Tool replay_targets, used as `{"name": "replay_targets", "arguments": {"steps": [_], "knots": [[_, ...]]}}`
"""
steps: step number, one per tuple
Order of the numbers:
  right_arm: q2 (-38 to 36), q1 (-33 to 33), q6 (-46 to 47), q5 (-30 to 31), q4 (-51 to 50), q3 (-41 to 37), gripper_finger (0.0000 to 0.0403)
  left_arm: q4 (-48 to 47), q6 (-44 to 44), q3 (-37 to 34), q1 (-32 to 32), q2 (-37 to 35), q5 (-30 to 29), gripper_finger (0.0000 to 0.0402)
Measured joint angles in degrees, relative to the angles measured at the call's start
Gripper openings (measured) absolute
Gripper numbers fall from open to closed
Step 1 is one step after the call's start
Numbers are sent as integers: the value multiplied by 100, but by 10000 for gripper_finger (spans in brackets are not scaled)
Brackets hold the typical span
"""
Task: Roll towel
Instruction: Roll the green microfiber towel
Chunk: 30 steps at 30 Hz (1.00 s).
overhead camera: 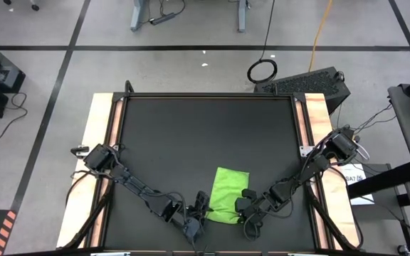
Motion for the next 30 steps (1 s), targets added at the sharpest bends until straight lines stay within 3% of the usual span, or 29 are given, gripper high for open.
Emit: {"name": "replay_targets", "arguments": {"steps": [7,13,20,24,30], "knots": [[0,-3,61,10,5,0,4,12,226,4,103,192,435,241],[0,-3,105,21,7,0,4,3,409,4,118,331,408,241],[4,-3,82,47,126,0,4,52,-127,11,394,362,820,234],[13,-3,-9,58,241,-7,4,44,-284,11,561,366,1241,179],[13,11,-93,29,246,-7,7,38,-238,11,705,371,1818,46]]}}
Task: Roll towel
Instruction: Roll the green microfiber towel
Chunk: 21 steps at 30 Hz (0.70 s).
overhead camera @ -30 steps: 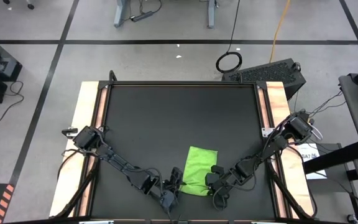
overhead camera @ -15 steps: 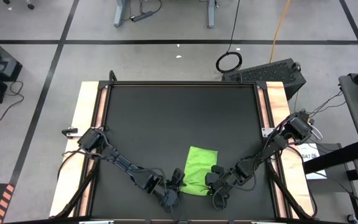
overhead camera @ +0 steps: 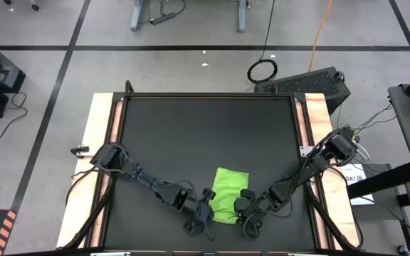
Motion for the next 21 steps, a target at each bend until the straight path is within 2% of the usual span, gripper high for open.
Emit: {"name": "replay_targets", "arguments": {"steps": [2,4,13,16,21], "knots": [[-13,22,-47,-83,3,0,17,4,-36,0,52,0,312,19],[-92,94,-176,-70,-14,0,40,32,-285,0,144,0,642,18],[-902,486,-367,395,-1004,-11,203,494,-1370,-13,810,26,2595,21],[-1121,830,-674,1074,-1053,-11,220,514,-1712,-13,1038,26,2949,20],[-1250,1343,-883,2256,-1047,-9,212,514,-2393,-13,1350,58,3329,20]]}}
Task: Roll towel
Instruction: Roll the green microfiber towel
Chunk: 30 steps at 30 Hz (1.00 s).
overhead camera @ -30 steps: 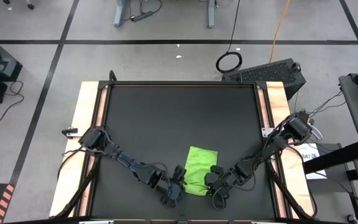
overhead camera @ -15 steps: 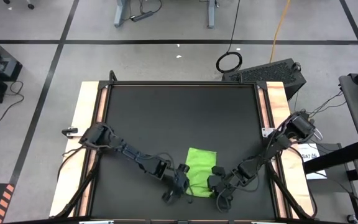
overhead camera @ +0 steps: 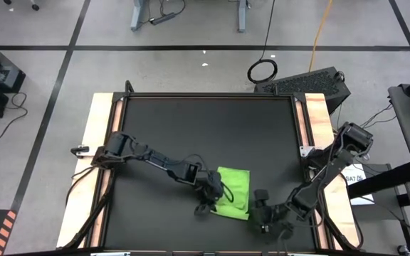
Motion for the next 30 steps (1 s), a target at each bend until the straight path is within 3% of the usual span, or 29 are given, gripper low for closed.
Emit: {"name": "replay_targets", "arguments": {"steps": [11,21,30], "knots": [[246,142,-414,787,98,11,203,61,-1461,41,323,305,649,19],[800,110,-926,959,-26,231,203,-50,-2116,33,491,320,944,18],[1159,108,-546,1338,-623,302,203,-577,-2283,24,507,325,983,18]]}}
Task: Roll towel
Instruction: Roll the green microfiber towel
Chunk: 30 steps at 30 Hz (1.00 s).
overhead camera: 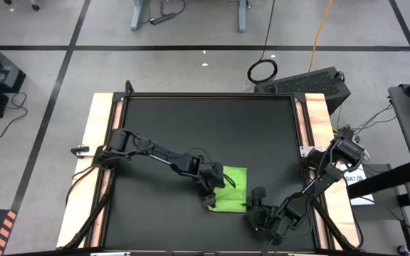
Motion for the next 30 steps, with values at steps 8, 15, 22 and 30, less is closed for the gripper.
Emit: {"name": "replay_targets", "arguments": {"steps": [8,15,22,30], "knots": [[151,-39,122,16,-1,4,195,-119,-120,8,-7,-4,-276,35],[287,-73,434,23,46,9,156,-285,-12,226,-4,2,-366,40],[287,-207,882,-141,15,11,101,-316,148,249,-37,4,-394,44],[263,-319,1457,-478,-13,20,11,-329,723,225,-149,-220,-544,126]]}}
